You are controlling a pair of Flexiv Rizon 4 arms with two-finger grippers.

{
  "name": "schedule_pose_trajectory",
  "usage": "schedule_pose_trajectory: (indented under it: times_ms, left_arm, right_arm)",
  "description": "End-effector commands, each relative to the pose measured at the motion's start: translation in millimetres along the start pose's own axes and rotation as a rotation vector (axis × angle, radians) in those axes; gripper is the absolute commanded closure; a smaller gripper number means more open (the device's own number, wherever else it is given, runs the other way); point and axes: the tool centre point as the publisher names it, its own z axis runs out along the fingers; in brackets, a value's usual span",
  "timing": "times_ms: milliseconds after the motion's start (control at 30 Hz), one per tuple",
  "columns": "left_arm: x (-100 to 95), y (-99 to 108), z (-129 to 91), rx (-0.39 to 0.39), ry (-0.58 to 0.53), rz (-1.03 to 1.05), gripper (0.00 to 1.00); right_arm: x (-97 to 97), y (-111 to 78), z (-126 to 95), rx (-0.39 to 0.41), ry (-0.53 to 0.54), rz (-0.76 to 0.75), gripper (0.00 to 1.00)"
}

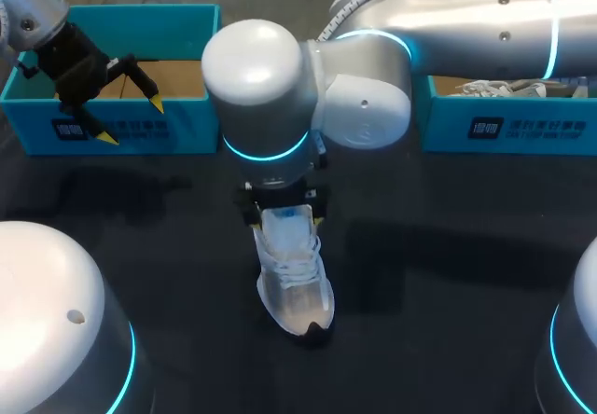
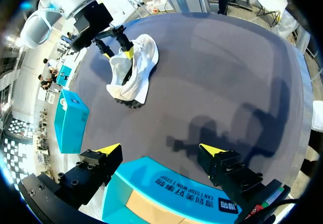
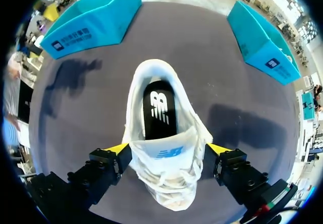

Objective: Take the shoe out of the shoebox, open the shoe tongue, remove and reinsert the insole, then place the shoe into the shoebox

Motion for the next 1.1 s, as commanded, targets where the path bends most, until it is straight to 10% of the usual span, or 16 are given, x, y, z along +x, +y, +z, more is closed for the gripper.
schedule_pose_trajectory:
  times_ms: [33,133,167,667,1100]
  left_arm:
    - [0.1,-1,0,-0.002,0.002,0.000,0.00]
    - [0.1,-1,0,-0.002,0.002,0.000,0.00]
    - [0.1,-1,0,-0.002,0.002,0.000,0.00]
    - [0.1,-1,0,-0.002,0.002,0.000,0.00]
    - [0.1,-1,0,-0.002,0.002,0.000,0.00]
  right_arm:
    - [-3.6,-9.7,-16,-0.030,0.001,0.016,0.08]
    - [-3.0,-11.4,-24,-0.044,-0.003,0.011,0.17]
    - [-2.4,-12.8,-30,-0.049,-0.006,0.006,0.36]
    - [5.4,-12.4,-12,0.012,0.002,-0.033,0.71]
    - [4.3,2.4,16,0.040,0.007,-0.047,0.69]
